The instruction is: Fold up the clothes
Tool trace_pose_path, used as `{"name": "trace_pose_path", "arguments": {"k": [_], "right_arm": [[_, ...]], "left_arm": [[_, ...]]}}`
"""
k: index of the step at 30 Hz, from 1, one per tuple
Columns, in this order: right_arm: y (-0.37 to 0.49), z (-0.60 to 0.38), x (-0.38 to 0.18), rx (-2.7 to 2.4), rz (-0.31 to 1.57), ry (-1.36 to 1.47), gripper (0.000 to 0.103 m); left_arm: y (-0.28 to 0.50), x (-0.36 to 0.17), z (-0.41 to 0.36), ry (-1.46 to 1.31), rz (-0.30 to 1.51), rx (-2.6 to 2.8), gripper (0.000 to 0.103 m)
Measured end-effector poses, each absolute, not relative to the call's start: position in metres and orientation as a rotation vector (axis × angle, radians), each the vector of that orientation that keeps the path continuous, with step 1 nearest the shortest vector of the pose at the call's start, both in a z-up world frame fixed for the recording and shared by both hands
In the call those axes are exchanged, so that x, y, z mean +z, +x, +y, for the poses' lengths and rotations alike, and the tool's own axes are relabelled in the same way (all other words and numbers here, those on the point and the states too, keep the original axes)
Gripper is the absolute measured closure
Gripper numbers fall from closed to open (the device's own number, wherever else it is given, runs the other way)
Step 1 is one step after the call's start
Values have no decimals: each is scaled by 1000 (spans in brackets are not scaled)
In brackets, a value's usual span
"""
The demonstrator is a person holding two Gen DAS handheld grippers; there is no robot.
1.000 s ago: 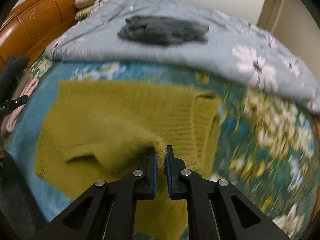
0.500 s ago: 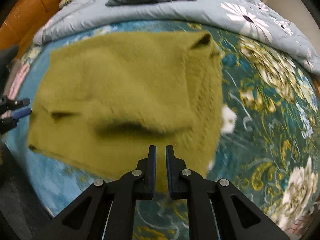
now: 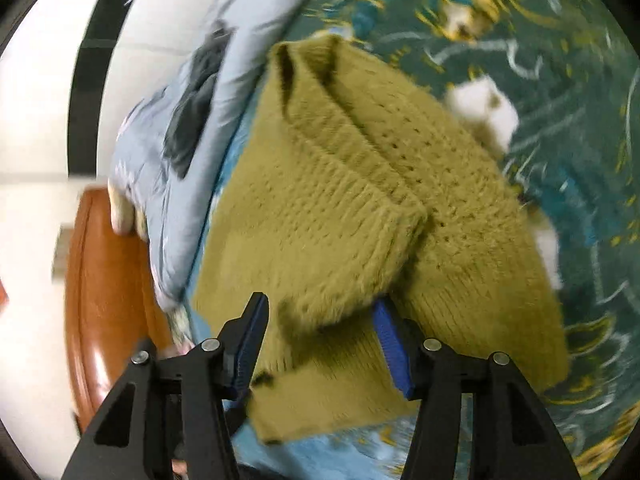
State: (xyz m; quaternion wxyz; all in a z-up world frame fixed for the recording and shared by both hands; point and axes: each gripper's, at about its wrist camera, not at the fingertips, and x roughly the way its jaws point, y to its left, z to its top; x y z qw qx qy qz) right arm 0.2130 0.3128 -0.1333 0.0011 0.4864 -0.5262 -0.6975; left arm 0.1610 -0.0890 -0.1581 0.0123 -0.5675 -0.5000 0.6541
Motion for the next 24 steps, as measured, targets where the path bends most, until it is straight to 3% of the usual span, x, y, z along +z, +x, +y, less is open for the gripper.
{"name": "trace_pose_path", "arguments": {"k": [1,7,12,19,21,24], "right_arm": [[211,313,-135,-2182,-1685,1522,53],[200,310,-133,-2182,-1719,1547,88],[189,300,-105,-2239,-1585,1533,92],[198,294,-31,-2345,-1323,1318,93],[208,291,-26,-2389,-1212,1348,93],[231,293,-69,-2364,-1192,1562,93]], "left_arm": [[159,-158,-88,-1778,-1570,2037,46],[149,-134,-81,-1781,-1465,2123,78],[141,-112,-74,-1776,-1357,2202,90],[168,-49,-94,-1553,-1288,2297,90],[183,-58,-100,-1592,-1300,2285,90],[204,-103,-99,-1753,-1287,2238,90]]}}
